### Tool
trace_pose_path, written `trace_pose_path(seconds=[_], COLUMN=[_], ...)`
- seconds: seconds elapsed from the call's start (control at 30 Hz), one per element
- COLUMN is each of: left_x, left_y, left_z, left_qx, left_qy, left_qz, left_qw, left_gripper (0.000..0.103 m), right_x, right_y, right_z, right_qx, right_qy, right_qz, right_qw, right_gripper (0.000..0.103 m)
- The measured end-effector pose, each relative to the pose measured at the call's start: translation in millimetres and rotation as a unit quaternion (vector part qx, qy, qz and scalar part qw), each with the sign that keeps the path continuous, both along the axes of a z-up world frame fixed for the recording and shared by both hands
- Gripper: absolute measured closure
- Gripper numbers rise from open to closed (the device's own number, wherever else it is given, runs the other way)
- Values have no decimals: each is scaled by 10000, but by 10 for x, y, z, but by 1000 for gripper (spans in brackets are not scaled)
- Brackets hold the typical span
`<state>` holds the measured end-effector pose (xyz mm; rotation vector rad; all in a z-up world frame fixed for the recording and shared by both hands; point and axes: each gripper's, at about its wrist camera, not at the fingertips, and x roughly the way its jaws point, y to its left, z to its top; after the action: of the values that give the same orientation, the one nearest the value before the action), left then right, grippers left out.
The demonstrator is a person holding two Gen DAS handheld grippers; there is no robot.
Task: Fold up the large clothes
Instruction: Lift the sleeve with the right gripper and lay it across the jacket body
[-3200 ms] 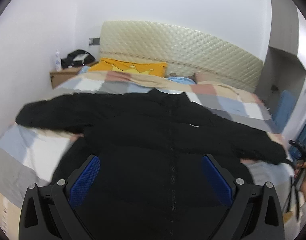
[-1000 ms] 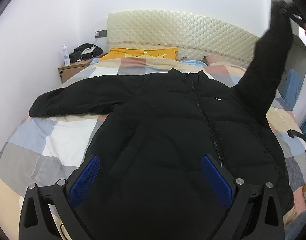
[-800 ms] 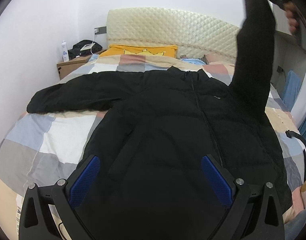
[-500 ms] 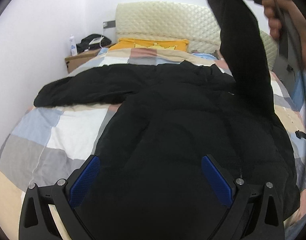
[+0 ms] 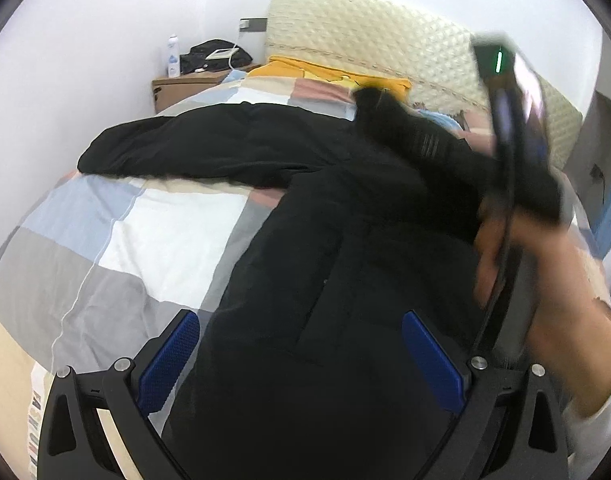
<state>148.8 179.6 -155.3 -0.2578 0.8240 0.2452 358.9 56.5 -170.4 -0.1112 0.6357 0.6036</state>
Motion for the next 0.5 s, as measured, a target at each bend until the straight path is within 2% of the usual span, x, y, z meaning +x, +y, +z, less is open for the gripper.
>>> trace_pose_path(seconds=[0.07,0.17,0.3,0.5], left_x=[-20,-41,-32,-30], left_y=[9,5,19,11], left_z=[24,27,10,27], left_qx=[-73,-20,-54,-29], left_qy=[-78,-118,-94,-136], left_qz=[28,62,46,22], left_qw=[9999,9999,9999,9999], left_gripper=[1,1,1,1], right_x=[-26,-54,3,-93], right_y=[75,135,65,-18], right_z=[-288,-552,-493,-415], right_qx=[-212,-550,-462,-501], right_qy=[225,368,544,794], right_qz=[49,87,83,364], right_qw=[9995,9978,9974,9949], right_gripper=[95,94,93,81])
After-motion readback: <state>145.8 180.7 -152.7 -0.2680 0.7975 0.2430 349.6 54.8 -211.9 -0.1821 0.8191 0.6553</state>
